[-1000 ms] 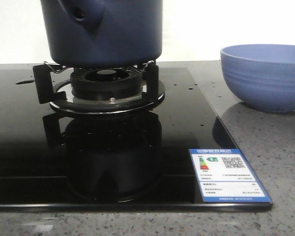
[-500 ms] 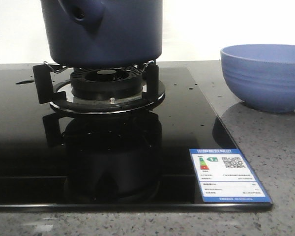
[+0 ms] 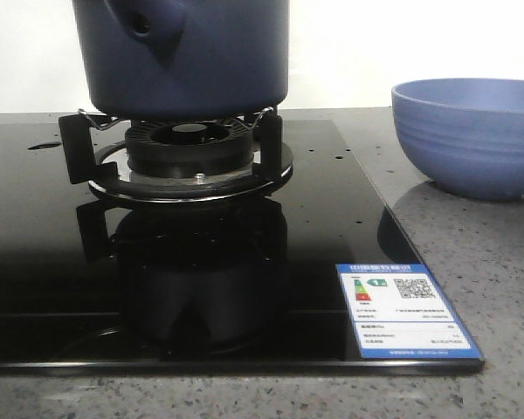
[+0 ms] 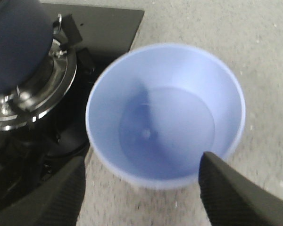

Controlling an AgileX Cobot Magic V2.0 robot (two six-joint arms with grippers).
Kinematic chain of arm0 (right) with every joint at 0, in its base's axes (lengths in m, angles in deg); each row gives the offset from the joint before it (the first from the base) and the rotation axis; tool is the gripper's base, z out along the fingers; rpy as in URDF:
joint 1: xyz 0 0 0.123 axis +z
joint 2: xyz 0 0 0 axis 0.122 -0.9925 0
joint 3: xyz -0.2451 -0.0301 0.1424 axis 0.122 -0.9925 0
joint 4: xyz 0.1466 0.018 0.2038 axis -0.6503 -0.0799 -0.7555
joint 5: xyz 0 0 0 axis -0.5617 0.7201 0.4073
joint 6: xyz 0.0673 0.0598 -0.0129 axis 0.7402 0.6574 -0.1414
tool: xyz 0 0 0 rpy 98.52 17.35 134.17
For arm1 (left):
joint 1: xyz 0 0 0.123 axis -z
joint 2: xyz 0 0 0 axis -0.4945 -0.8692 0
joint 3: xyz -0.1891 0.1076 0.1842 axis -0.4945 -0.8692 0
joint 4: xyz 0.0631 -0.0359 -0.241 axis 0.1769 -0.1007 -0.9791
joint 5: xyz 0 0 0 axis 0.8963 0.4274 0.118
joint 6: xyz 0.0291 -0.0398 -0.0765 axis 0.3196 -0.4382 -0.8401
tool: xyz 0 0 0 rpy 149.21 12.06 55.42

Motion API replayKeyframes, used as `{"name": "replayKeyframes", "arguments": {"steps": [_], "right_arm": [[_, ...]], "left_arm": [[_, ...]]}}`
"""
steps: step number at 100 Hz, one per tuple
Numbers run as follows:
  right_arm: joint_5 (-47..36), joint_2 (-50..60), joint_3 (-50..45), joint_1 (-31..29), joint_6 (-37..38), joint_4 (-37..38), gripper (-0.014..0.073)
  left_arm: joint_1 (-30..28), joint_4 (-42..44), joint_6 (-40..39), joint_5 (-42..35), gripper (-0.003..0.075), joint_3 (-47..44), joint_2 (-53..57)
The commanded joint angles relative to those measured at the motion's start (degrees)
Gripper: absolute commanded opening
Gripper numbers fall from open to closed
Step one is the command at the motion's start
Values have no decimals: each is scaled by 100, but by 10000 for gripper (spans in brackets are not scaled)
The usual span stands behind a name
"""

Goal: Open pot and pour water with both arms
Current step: 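Lift the water bowl with the right gripper and carry it over the pot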

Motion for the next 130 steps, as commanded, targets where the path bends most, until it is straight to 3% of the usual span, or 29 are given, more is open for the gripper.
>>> {"name": "replayKeyframes", "arguments": {"steps": [1,21,35,57,71,80,97,109,130], "right_arm": [[-14,-507,702,16,252,182,460],[965,-1791,2001,16,868,1310,460],[1473,-2493,2528,-6,1108,2021,460],[1818,-3221,2603,-499,1125,1991,460],[1808,-3490,2603,-836,899,1356,454],[1808,-3592,2603,-919,735,1031,371],[1831,-3719,2603,-919,631,888,80],[1831,-3746,2603,-919,618,852,-67],[1836,-3746,2662,-919,503,583,-64]], "left_arm": [[-332,-233,-140,114,388,249,288],[-1242,-233,-252,639,388,249,414],[-1574,-233,-292,735,388,249,451],[-1589,-233,-292,735,388,249,451],[-1589,-233,-292,735,388,249,451],[-1589,-233,-292,735,388,249,451],[-1589,-233,-292,735,388,249,451],[-1589,-233,-292,735,388,249,451],[-1589,-233,-292,735,388,249,451]]}}
